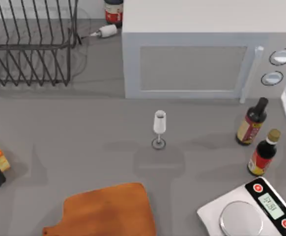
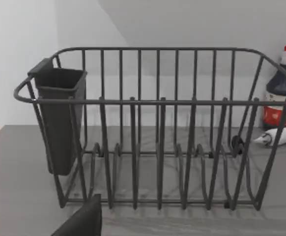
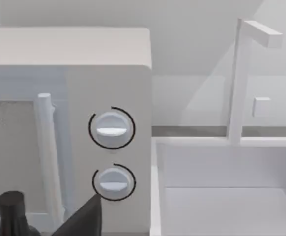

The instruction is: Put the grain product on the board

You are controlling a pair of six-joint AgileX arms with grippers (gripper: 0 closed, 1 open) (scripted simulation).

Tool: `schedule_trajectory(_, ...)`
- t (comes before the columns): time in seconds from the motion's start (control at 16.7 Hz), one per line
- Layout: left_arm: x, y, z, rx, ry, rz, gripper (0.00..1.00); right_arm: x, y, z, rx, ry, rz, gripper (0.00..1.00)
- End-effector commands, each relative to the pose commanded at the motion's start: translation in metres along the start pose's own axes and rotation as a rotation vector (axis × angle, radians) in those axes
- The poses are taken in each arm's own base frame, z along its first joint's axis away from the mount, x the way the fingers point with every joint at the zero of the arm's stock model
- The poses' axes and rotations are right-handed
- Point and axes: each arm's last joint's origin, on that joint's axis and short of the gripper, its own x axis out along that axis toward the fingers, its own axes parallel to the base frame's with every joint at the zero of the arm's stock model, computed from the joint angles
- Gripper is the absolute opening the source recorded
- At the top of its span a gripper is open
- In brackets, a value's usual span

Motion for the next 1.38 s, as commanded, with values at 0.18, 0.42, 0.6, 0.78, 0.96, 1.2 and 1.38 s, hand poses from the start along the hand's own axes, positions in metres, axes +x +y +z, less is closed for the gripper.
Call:
schedule_trajectory(0.18, 0.0, 0.0, 0.002, 0.01, 0.012, 0.002, 1.0, 0.0, 0.0, 0.0, 0.0, 0.0, 0.0, 1.0)
schedule_trajectory(0.42, 0.003, 0.001, 0.024, 0.128, 0.146, 0.004, 1.0, 0.0, 0.0, 0.0, 0.0, 0.0, 0.0, 1.0)
schedule_trajectory(0.6, 0.016, 0.003, 0.05, 0.27, 0.34, -0.024, 1.0, 0.0, 0.0, 0.0, 0.0, 0.0, 0.0, 1.0)
schedule_trajectory(0.78, 0.049, 0.005, 0.069, 0.422, 0.613, -0.105, 1.0, 0.0, 0.0, 0.0, 0.0, 0.0, 0.0, 1.0)
schedule_trajectory(0.96, 0.099, 0.009, 0.067, 0.548, 0.925, -0.249, 1.0, 0.0, 0.0, 0.0, 0.0, 0.0, 0.0, 1.0)
schedule_trajectory(1.2, 0.158, 0.015, 0.046, 0.643, 1.246, -0.471, 1.0, 0.0, 0.0, 0.0, 0.0, 0.0, 0.0, 1.0)
schedule_trajectory(1.38, 0.187, 0.021, 0.029, 0.67, 1.387, -0.601, 1.0, 0.0, 0.0, 0.0, 0.0, 0.0, 0.0, 1.0)
